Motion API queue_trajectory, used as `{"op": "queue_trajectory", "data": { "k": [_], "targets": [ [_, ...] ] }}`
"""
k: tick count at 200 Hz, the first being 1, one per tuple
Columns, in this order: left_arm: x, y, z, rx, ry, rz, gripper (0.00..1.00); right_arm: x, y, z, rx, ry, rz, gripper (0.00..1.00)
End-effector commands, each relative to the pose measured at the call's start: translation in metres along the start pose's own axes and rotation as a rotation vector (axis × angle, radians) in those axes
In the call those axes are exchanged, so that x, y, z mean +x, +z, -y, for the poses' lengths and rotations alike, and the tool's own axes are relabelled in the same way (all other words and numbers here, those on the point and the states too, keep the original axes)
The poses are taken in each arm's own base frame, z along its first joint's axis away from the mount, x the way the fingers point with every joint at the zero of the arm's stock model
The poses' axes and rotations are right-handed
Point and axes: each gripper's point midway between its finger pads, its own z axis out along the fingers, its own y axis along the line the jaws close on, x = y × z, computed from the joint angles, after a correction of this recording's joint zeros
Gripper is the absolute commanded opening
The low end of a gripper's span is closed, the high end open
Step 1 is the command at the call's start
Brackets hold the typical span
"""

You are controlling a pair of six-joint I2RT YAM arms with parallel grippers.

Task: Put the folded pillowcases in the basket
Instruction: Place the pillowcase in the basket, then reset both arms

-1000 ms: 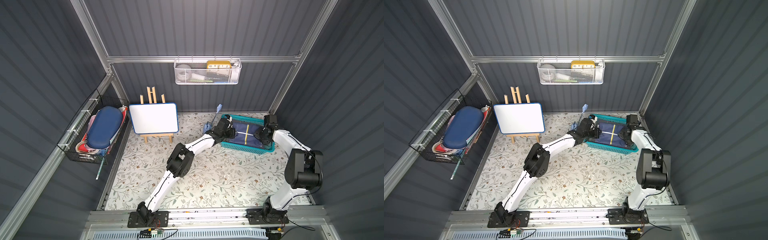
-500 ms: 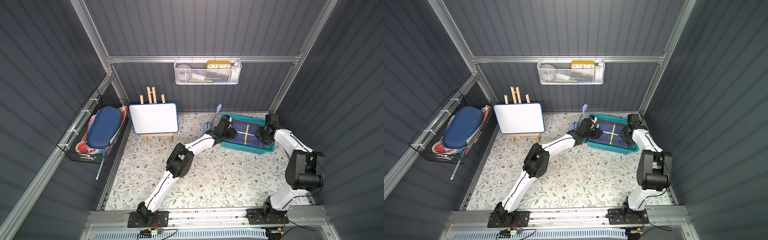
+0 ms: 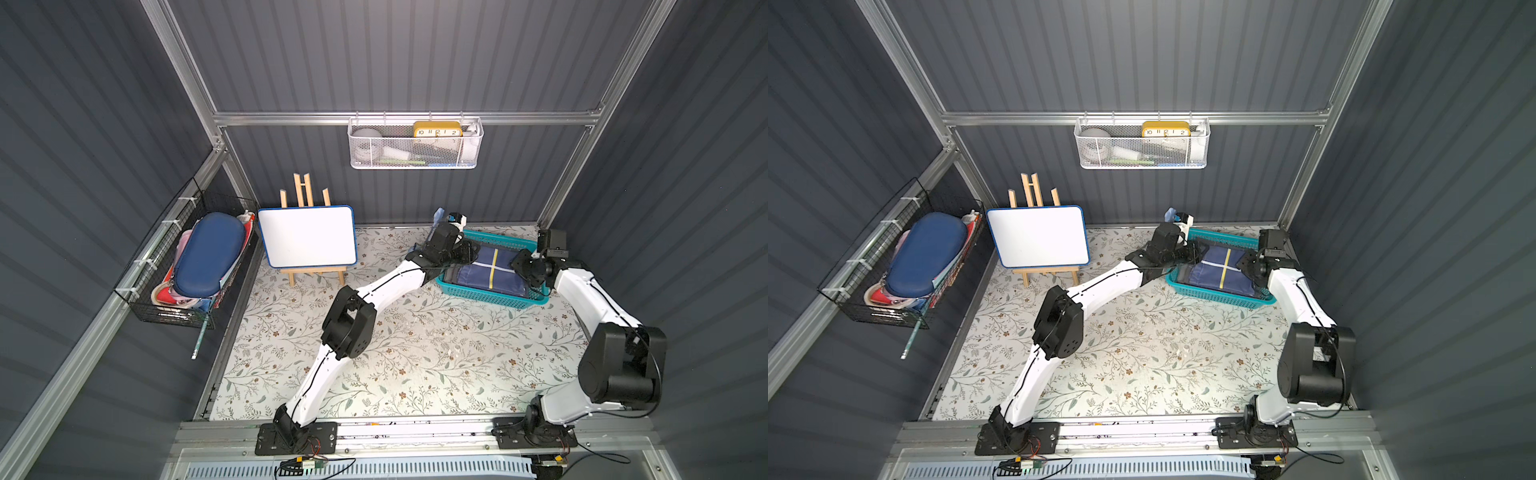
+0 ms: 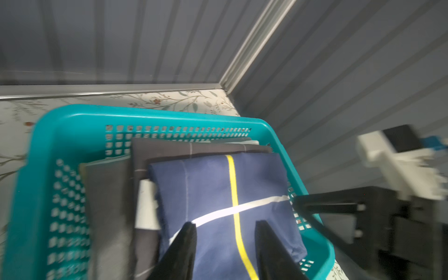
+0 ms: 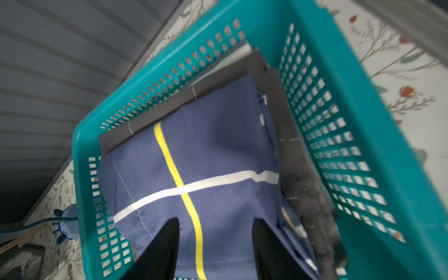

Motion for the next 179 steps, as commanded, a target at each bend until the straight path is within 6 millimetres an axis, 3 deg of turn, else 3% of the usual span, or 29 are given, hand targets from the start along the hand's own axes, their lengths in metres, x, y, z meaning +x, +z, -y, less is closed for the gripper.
{"op": "queue_trajectory", "data": {
  "k": [1,42,75,130,179],
  "targets": [
    [0.034,0.021,0.005,0.071,0.001,-0.092,0.44,0.007,0.013,0.004,-0.001,0.049,-0.042,0.52],
    [0.079,0.042,-0.015,0.065,-0.053,-0.212,0.44,0.011,0.027,0.038,0.08,0.124,-0.054,0.48],
    [0.085,0.04,-0.045,-0.035,-0.082,-0.216,0.44,0.005,0.022,0.043,0.083,0.136,-0.029,0.48],
    [0.037,0.014,-0.039,-0.108,-0.007,-0.098,0.47,-0.001,0.013,0.043,0.07,0.144,-0.028,0.48],
    [-0.012,-0.054,-0.011,-0.12,0.054,0.059,0.56,-0.005,-0.03,0.016,-0.023,0.078,0.028,0.51]
  ]
}}
